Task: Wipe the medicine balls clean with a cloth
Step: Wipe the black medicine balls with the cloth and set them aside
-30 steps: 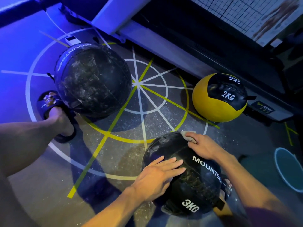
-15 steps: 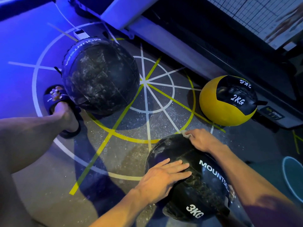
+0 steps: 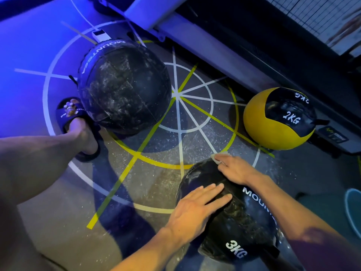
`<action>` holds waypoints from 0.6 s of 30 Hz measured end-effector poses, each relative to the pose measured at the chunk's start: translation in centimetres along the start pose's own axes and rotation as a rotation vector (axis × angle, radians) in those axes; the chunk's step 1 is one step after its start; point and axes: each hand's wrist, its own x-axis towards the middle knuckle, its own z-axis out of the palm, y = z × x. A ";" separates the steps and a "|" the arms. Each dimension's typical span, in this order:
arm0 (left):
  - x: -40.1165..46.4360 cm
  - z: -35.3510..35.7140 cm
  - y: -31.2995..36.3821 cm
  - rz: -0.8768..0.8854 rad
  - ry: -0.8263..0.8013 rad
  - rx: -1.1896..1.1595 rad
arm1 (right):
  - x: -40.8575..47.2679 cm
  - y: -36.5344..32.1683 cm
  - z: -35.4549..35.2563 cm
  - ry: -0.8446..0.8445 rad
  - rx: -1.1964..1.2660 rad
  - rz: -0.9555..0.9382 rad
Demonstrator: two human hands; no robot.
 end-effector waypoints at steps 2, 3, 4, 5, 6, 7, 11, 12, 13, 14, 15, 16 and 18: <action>-0.5 0.2 0.0 -0.050 0.082 0.009 | 0.1 0.4 -0.1 0.012 0.069 0.020; -0.7 0.3 0.0 -0.067 0.102 0.018 | 0.1 0.4 -0.2 0.022 0.088 0.029; -0.9 0.4 -0.1 -0.080 0.113 0.021 | 0.1 0.0 -0.1 0.031 0.087 0.023; -1.0 0.5 -0.2 -0.088 0.120 0.024 | -0.1 -0.6 0.1 0.033 0.072 0.002; -1.1 0.6 -0.3 -0.090 0.122 0.032 | -0.2 -1.4 0.4 0.033 0.061 -0.039; -1.1 0.6 -0.4 -0.085 0.124 0.045 | -0.5 -2.3 0.9 0.014 0.058 -0.096; -1.1 0.5 -0.4 -0.030 0.118 0.086 | -1.7 -4.4 1.4 -0.167 -0.048 -0.328; -1.1 0.6 -0.4 -0.015 0.119 0.106 | -1.4 -4.1 1.0 -0.157 -0.066 -0.332; -1.1 0.7 -0.4 -0.011 0.110 0.116 | -0.9 -3.5 0.4 -0.119 -0.059 -0.281; -1.1 0.8 -0.4 -0.015 0.102 0.113 | -0.2 -2.7 -0.1 -0.052 -0.051 -0.198; -1.0 0.8 -0.4 -0.019 0.100 0.113 | 0.3 -2.4 -0.5 0.002 -0.063 -0.134; -0.9 0.9 -0.6 -0.019 0.103 0.112 | 0.6 -2.7 -0.4 0.002 -0.082 -0.111; -0.5 0.6 -1.0 -0.011 0.099 0.092 | 0.3 -4.9 0.7 -0.085 -0.108 -0.221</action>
